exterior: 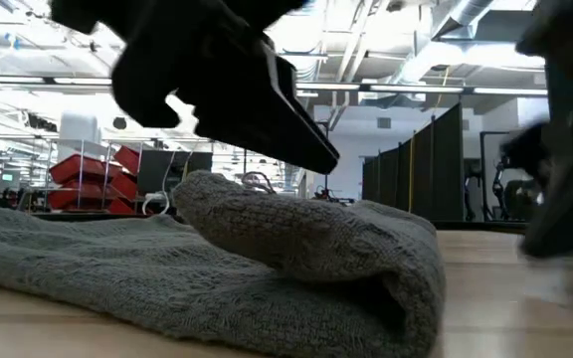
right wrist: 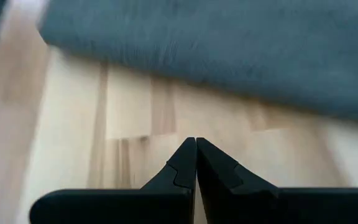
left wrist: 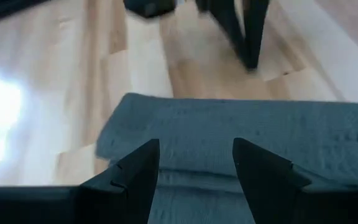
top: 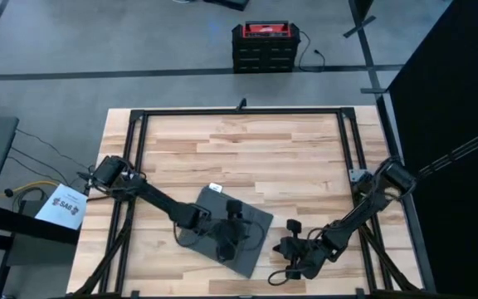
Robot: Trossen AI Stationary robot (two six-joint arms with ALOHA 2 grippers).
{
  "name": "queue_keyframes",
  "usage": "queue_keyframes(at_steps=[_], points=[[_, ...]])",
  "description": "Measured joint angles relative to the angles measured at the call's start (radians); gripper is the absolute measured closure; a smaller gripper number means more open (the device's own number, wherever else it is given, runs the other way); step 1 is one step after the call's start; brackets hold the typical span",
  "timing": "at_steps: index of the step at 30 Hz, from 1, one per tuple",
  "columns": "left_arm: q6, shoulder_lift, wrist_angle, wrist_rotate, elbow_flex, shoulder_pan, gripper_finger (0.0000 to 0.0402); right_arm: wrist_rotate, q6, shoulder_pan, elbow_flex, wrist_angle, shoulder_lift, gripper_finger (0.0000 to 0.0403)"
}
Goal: Roll towel
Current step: Roll the gray towel
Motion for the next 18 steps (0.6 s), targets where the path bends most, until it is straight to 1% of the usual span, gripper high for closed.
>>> queue_keyframes(at_steps=[2, 7, 10, 15, 18], points=[[0.001, 0.013, 0.016, 0.072, 0.001, 0.033, 0.021, -0.002, -0.009, -0.011, 0.011, 0.04, 0.029, 0.0403], [0.006, 0.015, 0.005, 0.138, 0.001, 0.069, 0.021, -0.008, 0.01, -0.035, 0.017, 0.072, 0.048, 0.0403], [0.018, 0.018, 0.004, 0.14, 0.0, 0.069, 0.021, -0.013, 0.015, -0.052, 0.017, 0.074, 0.048, 0.0403], [0.022, 0.106, 0.09, 0.139, 0.0, 0.069, 0.021, -0.015, 0.011, -0.077, 0.018, 0.061, 0.048, 0.0403], [0.027, 0.146, 0.112, 0.139, 0.002, 0.072, 0.021, -0.013, 0.011, -0.084, 0.018, 0.058, 0.048, 0.0403]])
